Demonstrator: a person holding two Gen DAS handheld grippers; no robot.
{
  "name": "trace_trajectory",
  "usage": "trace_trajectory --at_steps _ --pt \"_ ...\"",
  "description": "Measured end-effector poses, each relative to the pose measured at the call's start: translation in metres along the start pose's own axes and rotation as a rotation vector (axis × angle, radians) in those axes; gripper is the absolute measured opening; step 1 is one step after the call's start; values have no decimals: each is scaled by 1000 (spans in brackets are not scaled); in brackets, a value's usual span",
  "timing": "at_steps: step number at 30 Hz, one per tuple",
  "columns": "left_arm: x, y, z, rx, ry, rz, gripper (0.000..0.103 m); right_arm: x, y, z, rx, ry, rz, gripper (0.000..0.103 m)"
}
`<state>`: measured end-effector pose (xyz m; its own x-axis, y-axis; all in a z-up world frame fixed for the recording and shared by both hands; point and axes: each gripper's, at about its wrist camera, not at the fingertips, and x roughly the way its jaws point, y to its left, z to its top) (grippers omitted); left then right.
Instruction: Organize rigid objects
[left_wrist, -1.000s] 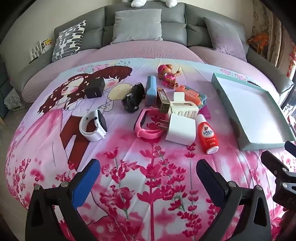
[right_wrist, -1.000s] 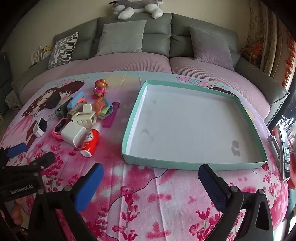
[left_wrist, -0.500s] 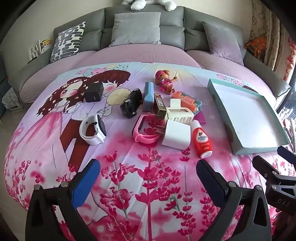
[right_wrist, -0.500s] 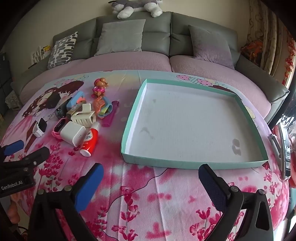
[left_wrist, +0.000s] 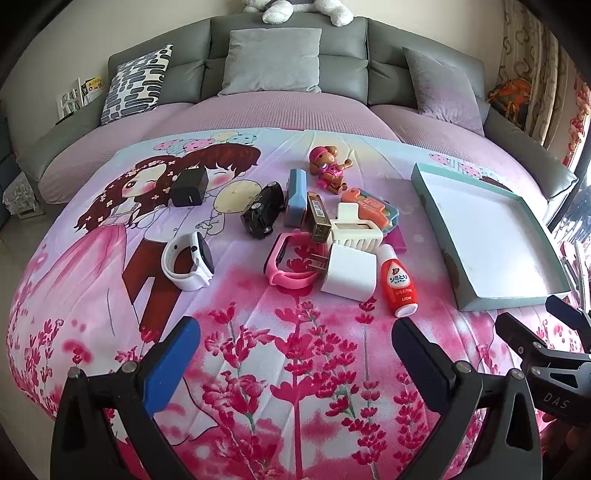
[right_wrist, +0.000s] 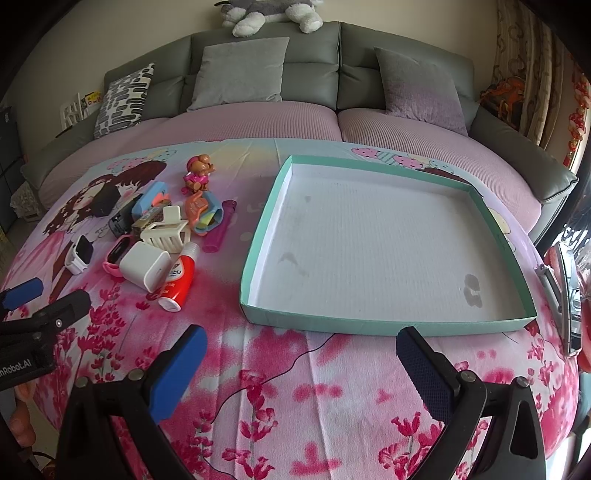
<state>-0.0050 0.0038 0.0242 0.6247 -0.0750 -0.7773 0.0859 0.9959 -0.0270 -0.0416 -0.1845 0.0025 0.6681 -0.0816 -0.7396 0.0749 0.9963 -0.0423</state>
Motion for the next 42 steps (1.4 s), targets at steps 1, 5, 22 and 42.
trace_trajectory --at_steps 1,5,22,42 --pt "0 1 0 -2 -1 -1 103 0 0 0 0 0 0 103" --pt "-1 5 0 -12 -1 -4 103 0 0 0 1 2 -1 103" --pt "-3 9 -3 -22 -10 -8 103 -1 0 0 0 1 -1 103" --pt "-4 12 -4 -25 -12 -12 103 -1 -1 1 3 4 -2 103"
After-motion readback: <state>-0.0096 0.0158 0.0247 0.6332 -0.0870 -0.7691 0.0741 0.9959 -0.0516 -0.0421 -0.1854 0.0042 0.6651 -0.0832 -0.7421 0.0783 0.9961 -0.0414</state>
